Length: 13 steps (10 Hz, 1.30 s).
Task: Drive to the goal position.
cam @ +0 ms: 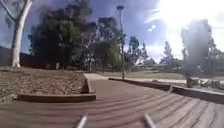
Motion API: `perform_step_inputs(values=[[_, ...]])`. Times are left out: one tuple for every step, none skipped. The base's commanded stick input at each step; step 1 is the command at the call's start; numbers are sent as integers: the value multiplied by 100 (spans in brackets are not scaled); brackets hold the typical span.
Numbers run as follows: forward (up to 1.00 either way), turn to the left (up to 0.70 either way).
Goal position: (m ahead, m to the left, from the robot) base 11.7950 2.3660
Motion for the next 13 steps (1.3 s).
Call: perform_step_inputs(values=[[100,0],[100,0],[100,0],[100,0],[100,0],[100,0],[100,0],[100,0],[100,0],[100,5],[100,13],[100,0],[100,0]])
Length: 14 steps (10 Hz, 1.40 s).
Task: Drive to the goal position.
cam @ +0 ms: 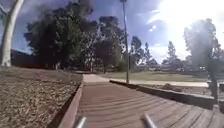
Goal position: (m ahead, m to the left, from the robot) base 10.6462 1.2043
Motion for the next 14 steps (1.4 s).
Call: perform_step_inputs(values=[[100,0],[100,11],[100,24],[100,40],[100,40],[100,0],[100,0],[100,0],[100,0],[100,0],[100,0],[100,0],[100,0],[100,0]])
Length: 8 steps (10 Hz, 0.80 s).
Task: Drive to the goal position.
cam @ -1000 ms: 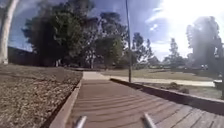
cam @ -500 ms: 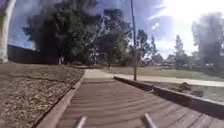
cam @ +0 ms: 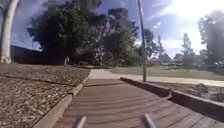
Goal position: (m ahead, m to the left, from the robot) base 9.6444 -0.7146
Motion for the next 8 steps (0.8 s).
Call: perform_step_inputs(values=[[100,0],[100,0],[100,0],[100,0],[100,20],[100,7],[100,0],[100,0]])
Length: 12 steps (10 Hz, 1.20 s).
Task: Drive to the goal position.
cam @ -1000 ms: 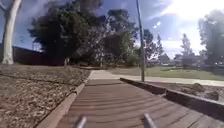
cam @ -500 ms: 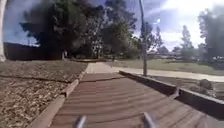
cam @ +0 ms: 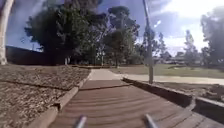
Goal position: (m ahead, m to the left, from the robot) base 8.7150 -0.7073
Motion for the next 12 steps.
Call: perform_step_inputs(values=[[100,0],[100,0],[100,0],[100,0],[100,0],[100,0],[100,0],[100,0],[100,0],[100,0],[100,0],[100,0]])
